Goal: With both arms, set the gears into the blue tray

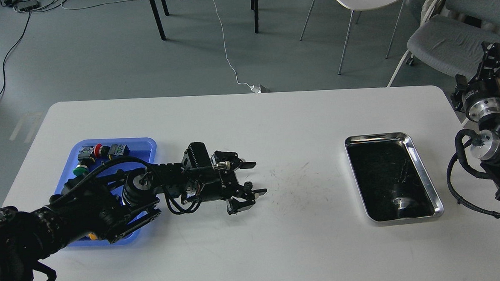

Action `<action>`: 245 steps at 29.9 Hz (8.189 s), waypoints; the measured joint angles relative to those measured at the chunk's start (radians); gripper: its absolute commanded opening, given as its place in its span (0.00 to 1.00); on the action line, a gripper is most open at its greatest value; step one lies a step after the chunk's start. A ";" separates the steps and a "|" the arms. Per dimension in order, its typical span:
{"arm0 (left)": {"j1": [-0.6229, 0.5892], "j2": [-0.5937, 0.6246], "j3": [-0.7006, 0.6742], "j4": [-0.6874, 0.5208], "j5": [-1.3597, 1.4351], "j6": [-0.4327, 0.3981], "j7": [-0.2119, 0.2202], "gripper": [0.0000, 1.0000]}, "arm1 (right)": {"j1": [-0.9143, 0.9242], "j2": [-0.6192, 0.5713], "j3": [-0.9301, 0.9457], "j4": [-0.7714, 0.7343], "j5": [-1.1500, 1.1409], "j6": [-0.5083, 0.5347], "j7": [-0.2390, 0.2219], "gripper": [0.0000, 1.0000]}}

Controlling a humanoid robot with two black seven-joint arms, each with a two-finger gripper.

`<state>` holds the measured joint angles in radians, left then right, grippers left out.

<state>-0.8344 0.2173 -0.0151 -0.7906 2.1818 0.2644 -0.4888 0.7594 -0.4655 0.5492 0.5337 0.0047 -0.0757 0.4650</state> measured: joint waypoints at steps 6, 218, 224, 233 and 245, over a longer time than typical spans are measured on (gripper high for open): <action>0.000 0.004 0.022 0.008 0.000 0.032 0.000 0.56 | 0.000 0.001 -0.003 0.000 0.000 -0.001 0.000 0.97; -0.048 0.394 -0.482 0.176 -2.222 -0.697 0.152 0.99 | -0.125 -0.088 0.117 0.388 0.009 0.079 0.004 0.99; -0.042 0.400 -0.485 0.169 -2.286 -0.737 0.245 0.99 | -0.129 -0.094 0.117 0.388 0.014 0.075 0.004 0.99; -0.040 0.389 -0.418 0.166 -2.306 -0.753 0.379 0.99 | -0.129 -0.099 0.116 0.419 0.013 0.083 0.005 0.99; -0.061 0.398 -0.414 0.179 -2.292 -0.753 0.358 0.99 | -0.128 -0.101 0.115 0.432 0.012 0.084 0.006 0.99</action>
<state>-0.8951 0.6152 -0.4287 -0.6115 -0.1104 -0.4889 -0.1312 0.6315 -0.5667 0.6642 0.9662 0.0169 0.0083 0.4710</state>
